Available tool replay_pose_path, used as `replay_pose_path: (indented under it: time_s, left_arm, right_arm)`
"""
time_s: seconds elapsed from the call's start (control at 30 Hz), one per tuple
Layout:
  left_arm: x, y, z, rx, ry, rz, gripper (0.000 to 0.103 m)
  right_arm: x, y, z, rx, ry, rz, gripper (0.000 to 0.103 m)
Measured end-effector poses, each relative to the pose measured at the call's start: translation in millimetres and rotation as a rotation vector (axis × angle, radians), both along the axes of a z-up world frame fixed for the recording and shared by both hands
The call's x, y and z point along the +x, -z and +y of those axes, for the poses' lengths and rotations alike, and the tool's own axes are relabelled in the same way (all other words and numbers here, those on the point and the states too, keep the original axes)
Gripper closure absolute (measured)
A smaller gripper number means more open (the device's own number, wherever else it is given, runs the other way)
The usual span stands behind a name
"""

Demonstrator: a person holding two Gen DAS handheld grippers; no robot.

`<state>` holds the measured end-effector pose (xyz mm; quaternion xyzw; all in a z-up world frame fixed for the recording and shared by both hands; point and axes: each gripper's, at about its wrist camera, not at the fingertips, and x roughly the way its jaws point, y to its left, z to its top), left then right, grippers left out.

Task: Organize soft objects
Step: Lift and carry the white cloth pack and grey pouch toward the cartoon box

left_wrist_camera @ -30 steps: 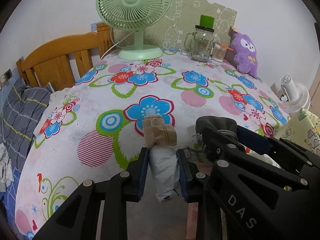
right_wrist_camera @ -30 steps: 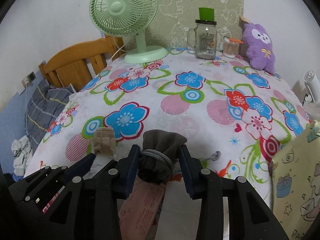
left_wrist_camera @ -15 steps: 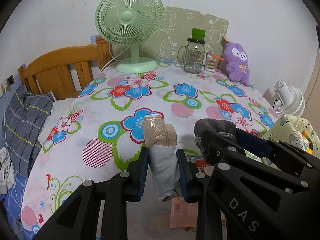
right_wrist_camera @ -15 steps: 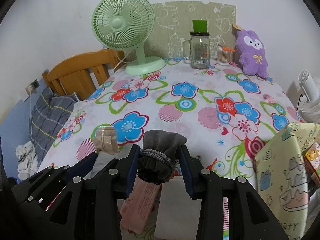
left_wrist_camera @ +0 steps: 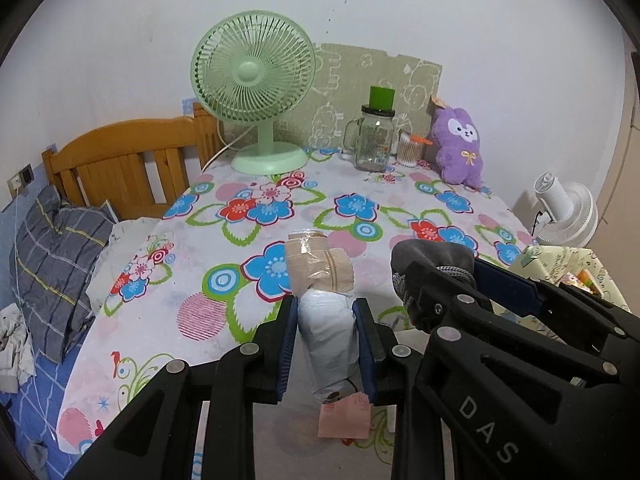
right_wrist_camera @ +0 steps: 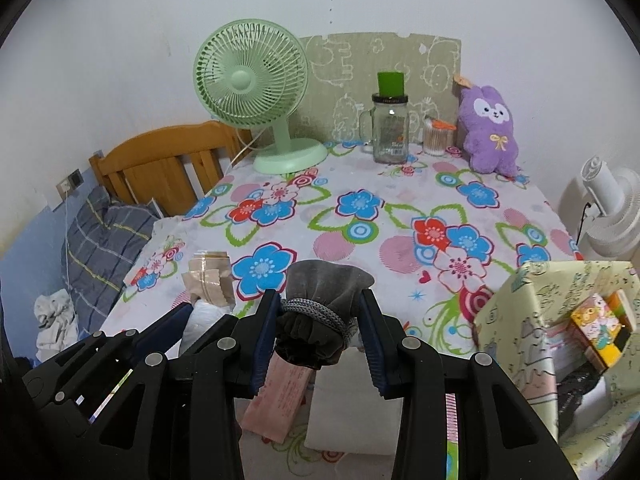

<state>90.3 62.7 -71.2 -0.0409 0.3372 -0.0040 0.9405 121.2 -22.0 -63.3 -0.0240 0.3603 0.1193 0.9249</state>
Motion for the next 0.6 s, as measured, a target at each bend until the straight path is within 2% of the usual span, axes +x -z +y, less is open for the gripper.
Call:
replay_pose_path:
  time_s: [0.6]
  left_arm:
    - [-28.1, -43.1, -18.7, 0.015, 0.005, -0.082, 0.076]
  right_arm:
    - [-32.9, -49.3, -18.5, 0.024, 0.001, -0.087, 0.060]
